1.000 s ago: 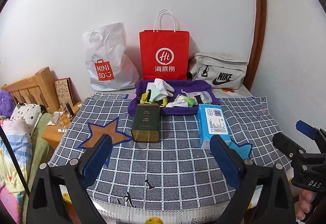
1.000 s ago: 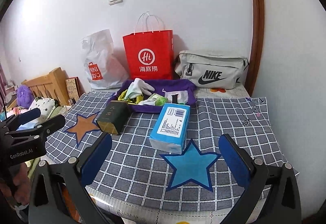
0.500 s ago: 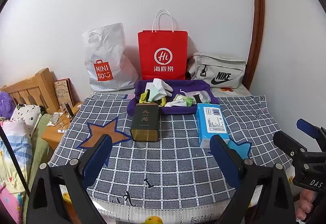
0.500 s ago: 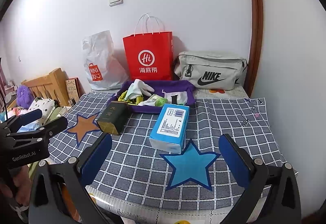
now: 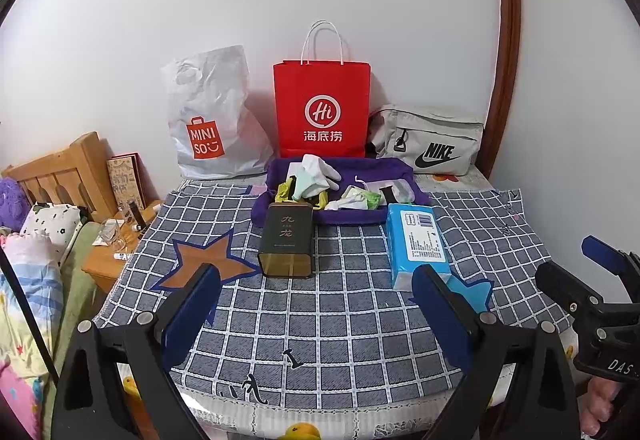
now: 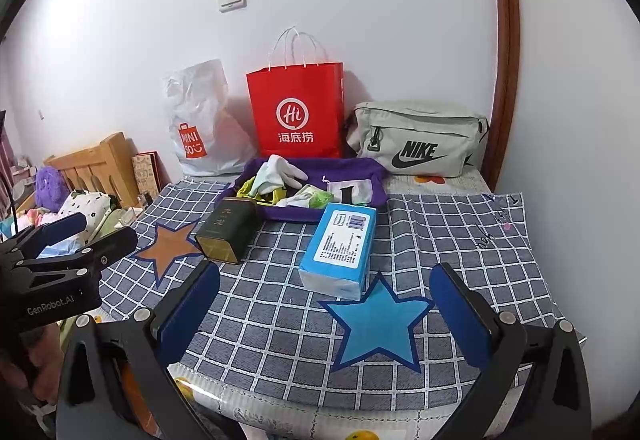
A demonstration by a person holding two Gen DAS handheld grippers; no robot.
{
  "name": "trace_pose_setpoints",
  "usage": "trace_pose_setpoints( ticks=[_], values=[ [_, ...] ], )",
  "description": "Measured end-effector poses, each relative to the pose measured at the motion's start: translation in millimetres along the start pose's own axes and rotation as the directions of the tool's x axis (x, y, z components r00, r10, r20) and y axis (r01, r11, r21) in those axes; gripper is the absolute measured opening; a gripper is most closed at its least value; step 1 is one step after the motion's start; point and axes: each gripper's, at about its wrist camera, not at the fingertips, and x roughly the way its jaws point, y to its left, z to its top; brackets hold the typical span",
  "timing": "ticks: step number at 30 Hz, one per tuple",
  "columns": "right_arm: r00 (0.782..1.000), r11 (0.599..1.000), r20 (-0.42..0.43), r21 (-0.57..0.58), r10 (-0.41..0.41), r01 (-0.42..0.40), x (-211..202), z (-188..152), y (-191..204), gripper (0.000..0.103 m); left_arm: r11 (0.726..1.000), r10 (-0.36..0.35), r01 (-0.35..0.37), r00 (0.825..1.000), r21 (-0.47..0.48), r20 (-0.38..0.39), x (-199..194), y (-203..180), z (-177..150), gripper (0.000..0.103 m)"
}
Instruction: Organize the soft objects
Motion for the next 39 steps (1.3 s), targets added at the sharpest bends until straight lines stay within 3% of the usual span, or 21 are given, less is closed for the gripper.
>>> trace_pose_setpoints(
  ticks=[39],
  values=[
    [1.0, 1.0, 0.006, 0.0, 0.005, -0.005, -4.7, 2.7, -1.8, 0.103, 1.0, -0.002, 0.002, 1.0, -0.001, 0.007, -5.1, -1.1, 0.4, 0.097]
  ],
)
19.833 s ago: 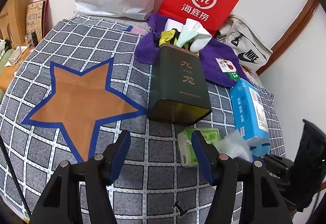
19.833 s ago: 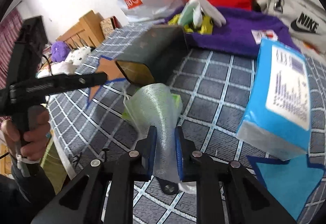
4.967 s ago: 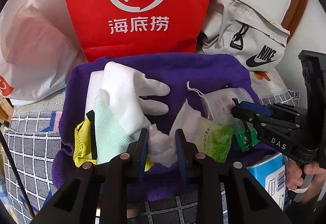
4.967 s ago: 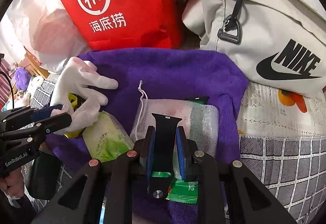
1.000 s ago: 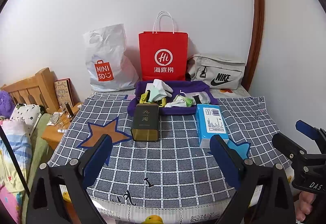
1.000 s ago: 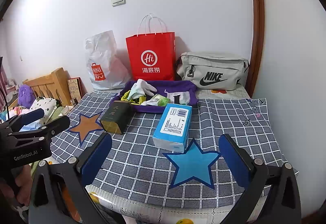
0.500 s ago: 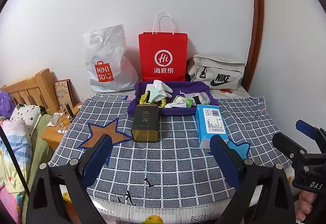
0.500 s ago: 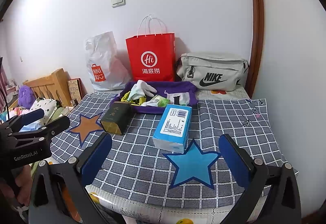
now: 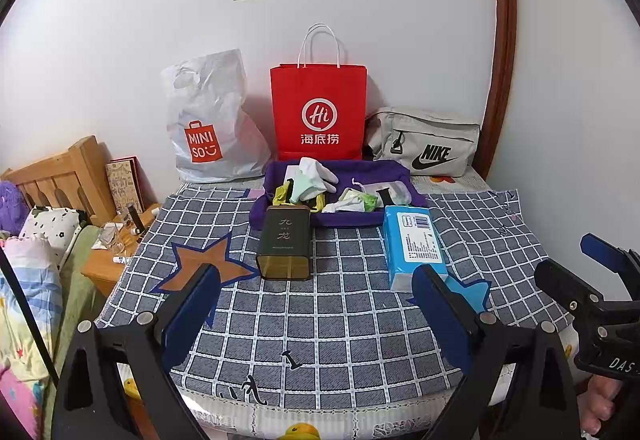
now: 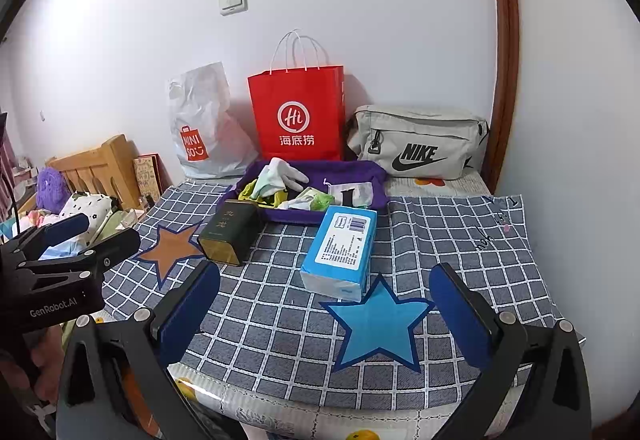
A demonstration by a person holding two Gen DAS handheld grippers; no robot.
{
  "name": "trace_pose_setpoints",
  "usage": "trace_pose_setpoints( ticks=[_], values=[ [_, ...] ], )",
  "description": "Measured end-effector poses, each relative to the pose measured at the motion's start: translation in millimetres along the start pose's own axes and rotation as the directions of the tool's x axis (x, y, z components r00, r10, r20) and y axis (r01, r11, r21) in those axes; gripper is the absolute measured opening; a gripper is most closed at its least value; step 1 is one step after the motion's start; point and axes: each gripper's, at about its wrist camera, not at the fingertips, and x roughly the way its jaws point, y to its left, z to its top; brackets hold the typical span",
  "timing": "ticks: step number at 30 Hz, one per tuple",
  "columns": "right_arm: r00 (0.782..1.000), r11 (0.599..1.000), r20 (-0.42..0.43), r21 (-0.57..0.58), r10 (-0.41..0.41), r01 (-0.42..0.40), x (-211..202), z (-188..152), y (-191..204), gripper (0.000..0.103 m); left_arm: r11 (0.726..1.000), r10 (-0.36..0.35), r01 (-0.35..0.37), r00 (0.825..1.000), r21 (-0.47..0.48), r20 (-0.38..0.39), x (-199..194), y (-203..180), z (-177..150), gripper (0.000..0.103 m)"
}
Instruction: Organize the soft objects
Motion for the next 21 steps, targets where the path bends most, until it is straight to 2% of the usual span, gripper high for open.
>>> trace_pose_setpoints(
  ticks=[21],
  values=[
    [1.0, 1.0, 0.009, -0.004, 0.003, -0.003, -0.1, 0.1, 2.6, 0.103, 1.0, 0.001, -0.001, 1.0, 0.0, 0.001, -0.4, -0.3, 0.0, 0.097]
  ],
)
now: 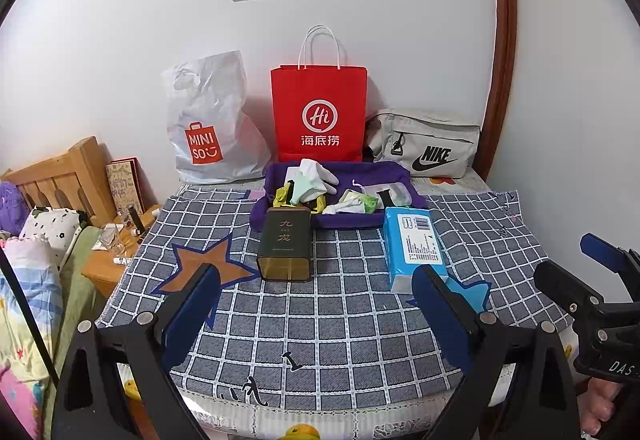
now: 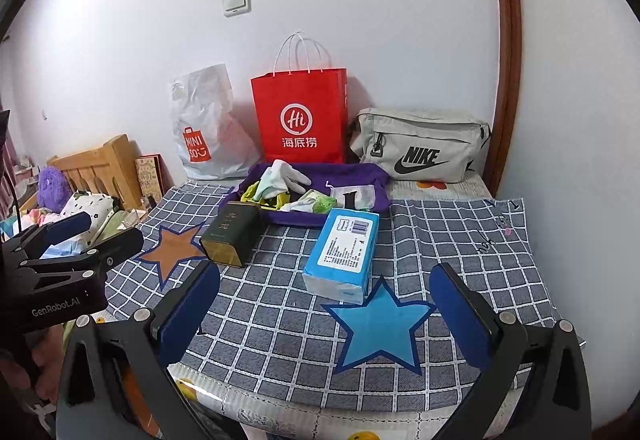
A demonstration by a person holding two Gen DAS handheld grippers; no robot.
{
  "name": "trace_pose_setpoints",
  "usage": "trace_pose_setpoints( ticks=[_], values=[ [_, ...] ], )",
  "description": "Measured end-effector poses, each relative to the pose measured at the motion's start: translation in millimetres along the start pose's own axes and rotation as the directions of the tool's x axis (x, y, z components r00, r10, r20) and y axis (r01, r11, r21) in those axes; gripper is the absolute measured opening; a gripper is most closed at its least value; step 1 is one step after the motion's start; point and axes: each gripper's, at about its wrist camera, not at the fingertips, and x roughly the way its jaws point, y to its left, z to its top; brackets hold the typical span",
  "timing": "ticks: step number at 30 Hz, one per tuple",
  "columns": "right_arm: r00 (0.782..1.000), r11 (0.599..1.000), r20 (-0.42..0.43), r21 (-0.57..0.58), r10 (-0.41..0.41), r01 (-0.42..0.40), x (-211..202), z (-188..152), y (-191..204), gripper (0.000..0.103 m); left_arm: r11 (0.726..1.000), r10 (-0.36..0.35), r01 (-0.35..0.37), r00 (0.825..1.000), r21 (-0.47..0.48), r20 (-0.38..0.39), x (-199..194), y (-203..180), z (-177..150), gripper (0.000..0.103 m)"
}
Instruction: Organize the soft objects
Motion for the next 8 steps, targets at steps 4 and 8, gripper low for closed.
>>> trace_pose_setpoints(
  ticks=[4, 8],
  values=[
    [1.0, 1.0, 0.001, -0.002, 0.009, -0.009, 1.3, -0.9, -0.1, 0.103, 1.0, -0.001, 0.001, 1.0, 0.0, 0.001, 1.0, 1.0, 2.4, 0.097],
    [1.0, 1.0, -0.002, -0.002, 0.015, -0.015, 7.4, 0.0, -1.2, 0.103, 1.0, -0.015, 0.015, 1.0, 0.005, -0.011, 9.3, 1.9, 5.2, 0.097]
  ],
)
